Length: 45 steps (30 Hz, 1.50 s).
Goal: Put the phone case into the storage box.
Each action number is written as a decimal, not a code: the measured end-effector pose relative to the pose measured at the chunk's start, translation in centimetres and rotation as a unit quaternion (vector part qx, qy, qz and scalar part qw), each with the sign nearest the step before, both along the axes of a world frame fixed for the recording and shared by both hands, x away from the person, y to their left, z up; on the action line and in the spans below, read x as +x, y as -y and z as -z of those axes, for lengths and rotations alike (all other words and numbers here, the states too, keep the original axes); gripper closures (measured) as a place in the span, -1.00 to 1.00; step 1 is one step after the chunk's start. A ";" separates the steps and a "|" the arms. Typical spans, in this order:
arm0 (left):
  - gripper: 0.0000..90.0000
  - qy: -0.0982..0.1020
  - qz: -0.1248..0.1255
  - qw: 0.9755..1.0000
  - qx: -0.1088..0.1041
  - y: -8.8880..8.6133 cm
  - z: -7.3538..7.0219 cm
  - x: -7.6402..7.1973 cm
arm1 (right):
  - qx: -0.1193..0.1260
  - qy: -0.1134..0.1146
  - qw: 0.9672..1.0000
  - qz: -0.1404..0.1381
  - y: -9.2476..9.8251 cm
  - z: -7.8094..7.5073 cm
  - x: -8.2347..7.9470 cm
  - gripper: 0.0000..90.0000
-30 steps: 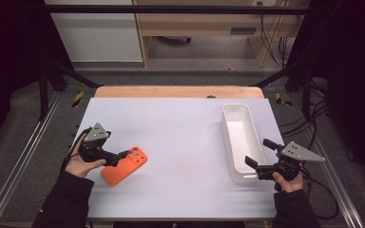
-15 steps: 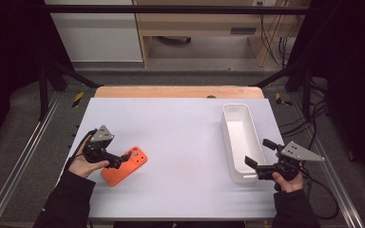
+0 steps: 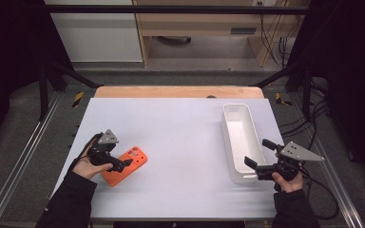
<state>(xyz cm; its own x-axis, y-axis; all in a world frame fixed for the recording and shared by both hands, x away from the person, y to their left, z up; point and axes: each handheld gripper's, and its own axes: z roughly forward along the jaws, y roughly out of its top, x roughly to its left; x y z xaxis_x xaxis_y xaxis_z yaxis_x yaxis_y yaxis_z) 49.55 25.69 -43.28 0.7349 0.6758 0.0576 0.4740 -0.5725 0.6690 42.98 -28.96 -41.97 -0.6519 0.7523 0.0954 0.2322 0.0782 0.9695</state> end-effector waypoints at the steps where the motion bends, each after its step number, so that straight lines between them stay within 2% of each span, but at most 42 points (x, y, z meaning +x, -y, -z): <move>1: -1.00 -0.003 0.001 1.000 0.002 0.0 0.1 0.0 | 0.000 0.000 1.000 0.000 0.0 0.0 0.0 -0.99; 15: -1.00 -0.032 -0.001 0.999 0.025 0.2 1.5 -0.1 | -0.003 -0.002 1.000 -0.001 -0.1 0.1 0.1 -0.99; 22: -0.99 -0.051 -0.011 0.998 0.027 0.1 2.1 -0.1 | -0.001 -0.001 1.000 0.001 0.0 0.0 0.0 -0.99; 26: -0.97 -0.060 -0.009 0.998 0.026 0.0 2.3 -0.2 | -0.002 -0.002 1.000 0.000 -0.1 0.0 0.0 -0.99; 34: -0.95 -0.070 0.002 0.997 0.041 0.2 2.7 -0.2 | -0.003 0.000 1.000 0.000 0.0 0.0 0.0 -0.99; 45: -0.90 -0.078 0.000 0.995 0.059 0.2 3.3 -0.1 | -0.002 -0.003 1.000 0.000 0.0 0.0 0.0 -0.99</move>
<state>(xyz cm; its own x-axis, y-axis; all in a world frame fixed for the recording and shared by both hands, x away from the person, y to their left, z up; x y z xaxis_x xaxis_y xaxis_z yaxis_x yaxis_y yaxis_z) 49.41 25.49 -46.54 0.7414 0.6707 0.0208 0.5668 -0.6425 0.5157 43.00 -28.94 -41.98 -0.6507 0.7533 0.0955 0.2372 0.0822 0.9680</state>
